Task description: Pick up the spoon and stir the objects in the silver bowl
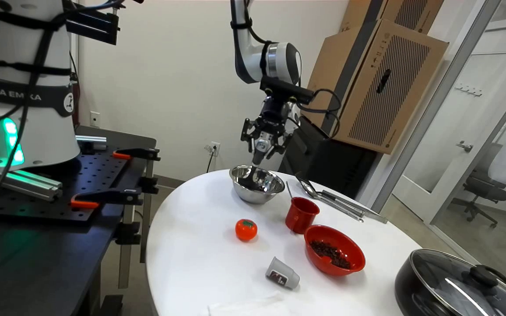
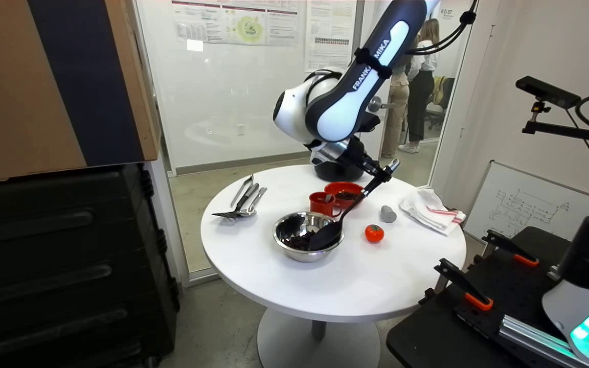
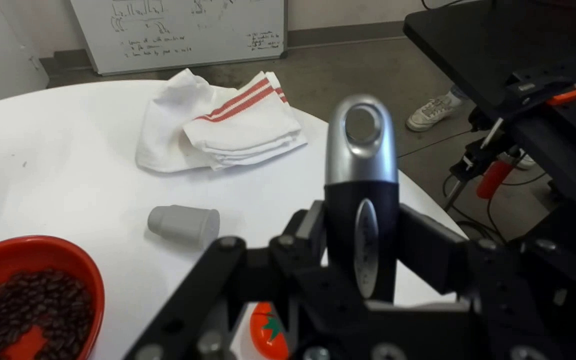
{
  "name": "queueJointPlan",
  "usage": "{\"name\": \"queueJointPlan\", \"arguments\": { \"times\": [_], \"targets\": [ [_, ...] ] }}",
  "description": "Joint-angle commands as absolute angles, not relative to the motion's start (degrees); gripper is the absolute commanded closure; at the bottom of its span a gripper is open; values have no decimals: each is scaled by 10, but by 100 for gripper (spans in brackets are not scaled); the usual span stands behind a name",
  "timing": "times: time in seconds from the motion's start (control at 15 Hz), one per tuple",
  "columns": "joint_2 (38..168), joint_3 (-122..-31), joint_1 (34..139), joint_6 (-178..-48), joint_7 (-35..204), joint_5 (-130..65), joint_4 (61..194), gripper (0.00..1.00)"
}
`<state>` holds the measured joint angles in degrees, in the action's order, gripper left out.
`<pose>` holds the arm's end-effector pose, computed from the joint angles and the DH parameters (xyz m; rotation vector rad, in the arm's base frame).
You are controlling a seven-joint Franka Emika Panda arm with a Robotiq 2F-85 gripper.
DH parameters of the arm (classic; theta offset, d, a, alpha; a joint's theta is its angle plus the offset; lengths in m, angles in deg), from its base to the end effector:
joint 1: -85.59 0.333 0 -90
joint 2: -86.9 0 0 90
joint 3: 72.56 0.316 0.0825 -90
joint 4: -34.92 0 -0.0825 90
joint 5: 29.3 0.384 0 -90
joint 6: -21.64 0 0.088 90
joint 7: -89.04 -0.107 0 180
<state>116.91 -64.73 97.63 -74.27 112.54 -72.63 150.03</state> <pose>0.5062 0.1133 0.1741 1.9533 1.3327 -1.0493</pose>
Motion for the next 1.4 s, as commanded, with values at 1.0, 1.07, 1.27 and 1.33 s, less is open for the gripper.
{"name": "queueJointPlan", "arguments": {
  "times": [1.0, 1.07, 1.27, 1.33],
  "targets": [
    [1218, -624, 1012, -670, 1017, -840, 1460, 90],
    [1218, -621, 1016, -672, 1008, -842, 1462, 90],
    [1220, -618, 1029, -675, 972, -855, 1465, 90],
    [1222, -618, 1034, -675, 960, -862, 1465, 90]
  ]
}}
